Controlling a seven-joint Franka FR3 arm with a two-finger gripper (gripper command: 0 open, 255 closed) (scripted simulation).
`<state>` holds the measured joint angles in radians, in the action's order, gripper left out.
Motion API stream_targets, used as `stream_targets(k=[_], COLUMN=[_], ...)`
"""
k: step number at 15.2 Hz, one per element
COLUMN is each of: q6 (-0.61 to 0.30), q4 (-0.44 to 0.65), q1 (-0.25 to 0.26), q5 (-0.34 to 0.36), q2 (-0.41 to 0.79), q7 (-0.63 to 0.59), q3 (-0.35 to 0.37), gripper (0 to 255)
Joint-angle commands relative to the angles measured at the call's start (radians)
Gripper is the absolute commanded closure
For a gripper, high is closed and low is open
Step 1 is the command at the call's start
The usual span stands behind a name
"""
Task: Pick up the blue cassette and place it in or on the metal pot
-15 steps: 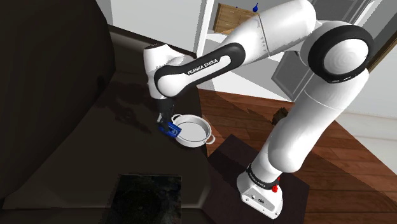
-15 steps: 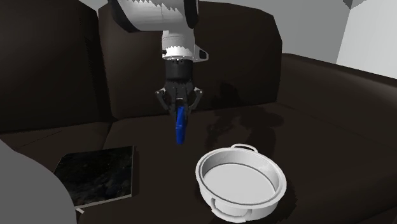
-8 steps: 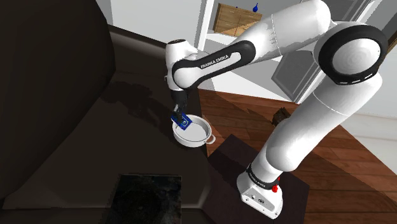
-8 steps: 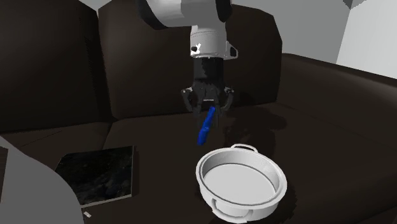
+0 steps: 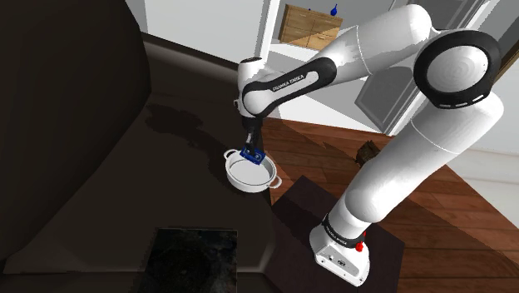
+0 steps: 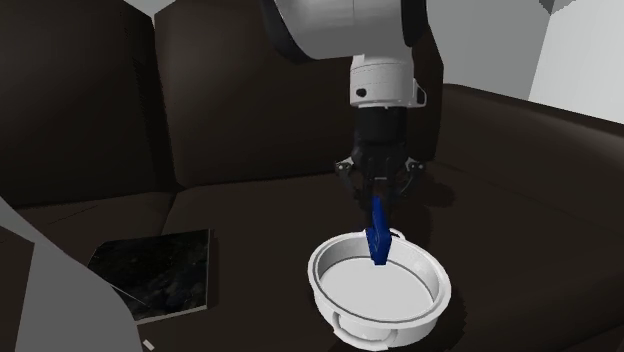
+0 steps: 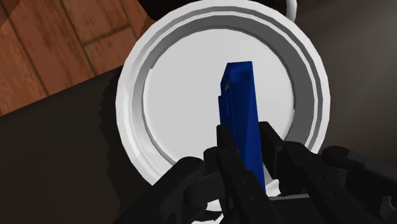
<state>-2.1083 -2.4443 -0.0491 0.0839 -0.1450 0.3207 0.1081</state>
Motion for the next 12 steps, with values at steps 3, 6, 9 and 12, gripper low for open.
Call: stream_targets(k=[3, 6, 9, 12], q6=[-0.057, -0.101, -0.144, -0.163], q4=[-0.022, -0.035, -0.047, -0.051], q1=[-0.004, -0.005, -0.006, -0.006], q5=[0.009, 0.016, 0.024, 0.028], q2=[0.036, 0.066, 0.098, 0.113], q7=[-0.004, -0.012, -0.020, -0.024], q3=[-0.002, -0.002, -0.002, -0.002], gripper=[255, 255, 255, 255])
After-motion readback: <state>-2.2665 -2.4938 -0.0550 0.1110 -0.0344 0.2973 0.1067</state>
